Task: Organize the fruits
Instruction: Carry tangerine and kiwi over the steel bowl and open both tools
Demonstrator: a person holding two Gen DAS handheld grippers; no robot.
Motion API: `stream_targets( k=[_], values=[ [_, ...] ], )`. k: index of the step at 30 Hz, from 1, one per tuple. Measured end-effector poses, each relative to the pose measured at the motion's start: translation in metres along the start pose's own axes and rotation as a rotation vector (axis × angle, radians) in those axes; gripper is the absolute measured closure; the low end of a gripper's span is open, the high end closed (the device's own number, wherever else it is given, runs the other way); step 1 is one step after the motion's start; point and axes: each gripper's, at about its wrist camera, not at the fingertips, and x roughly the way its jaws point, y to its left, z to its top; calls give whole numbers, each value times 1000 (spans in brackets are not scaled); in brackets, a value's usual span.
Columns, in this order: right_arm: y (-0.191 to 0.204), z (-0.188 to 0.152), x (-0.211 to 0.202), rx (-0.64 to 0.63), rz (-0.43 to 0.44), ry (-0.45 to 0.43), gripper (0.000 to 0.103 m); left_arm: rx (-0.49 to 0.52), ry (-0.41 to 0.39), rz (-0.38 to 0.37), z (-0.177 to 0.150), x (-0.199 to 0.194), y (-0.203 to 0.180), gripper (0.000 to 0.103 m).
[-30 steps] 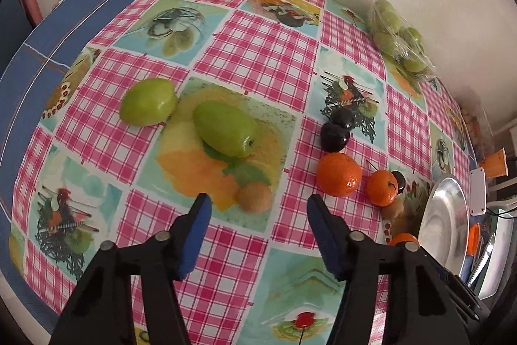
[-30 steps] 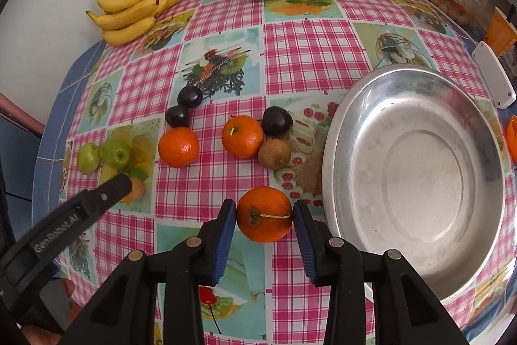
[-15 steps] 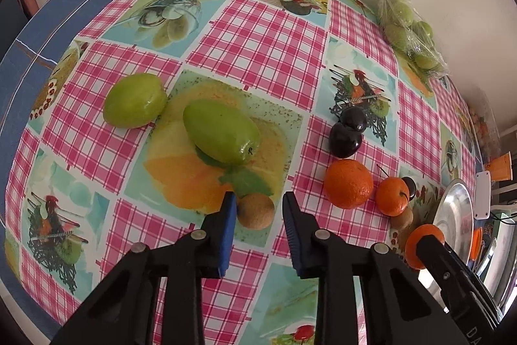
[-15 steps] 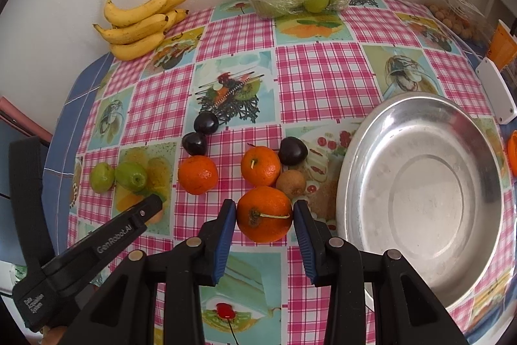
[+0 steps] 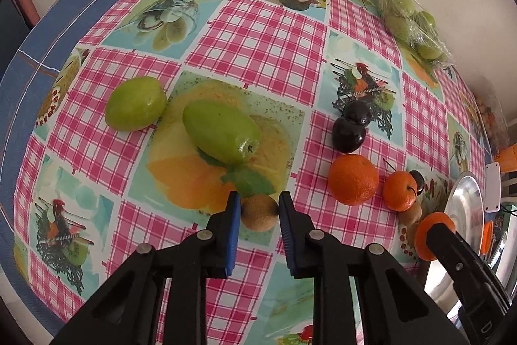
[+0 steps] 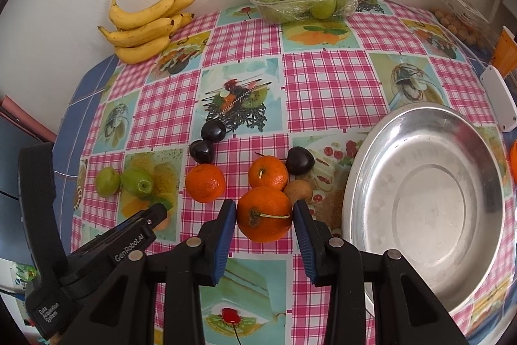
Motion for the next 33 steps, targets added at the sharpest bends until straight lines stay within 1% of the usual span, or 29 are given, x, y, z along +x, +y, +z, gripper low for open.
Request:
stream_targets(
  k=[2, 4, 7, 11, 14, 16, 19, 22, 25, 32, 33],
  values=[
    [-1, -1, 2, 3, -1, 6, 64, -17, -7, -9, 0, -2, 2, 79],
    [-3, -2, 4, 10, 4, 13, 64, -19, -25, -6, 0, -7, 2, 79],
    [-6, -2, 2, 23, 13, 11, 64, -21, -54, -23, 0, -16, 0, 79],
    [-10, -1, 0, 32, 8, 1, 64, 18, -93, -65, -1, -32, -19, 79],
    [-21, 0, -3, 61, 0, -5, 63, 81, -118, -100, -3, -44, -43, 79],
    [-33, 2, -9, 85, -28, -22, 63, 128, -130, -114, -4, -49, -59, 79],
    [-57, 5, -17, 144, -65, -41, 63, 194, -141, -125, -9, -55, -82, 79],
    [-82, 7, -19, 214, -78, -38, 63, 255, -137, -147, -16, -56, -107, 79],
    [-107, 6, -20, 276, -94, -35, 63, 328, -137, -154, -27, -58, -135, 79],
    [-164, -6, -26, 407, -168, -41, 63, 495, -129, -193, -59, -53, -206, 79],
    [-171, -9, -26, 425, -178, -39, 63, 517, -127, -201, -64, -52, -214, 80]
  ],
)
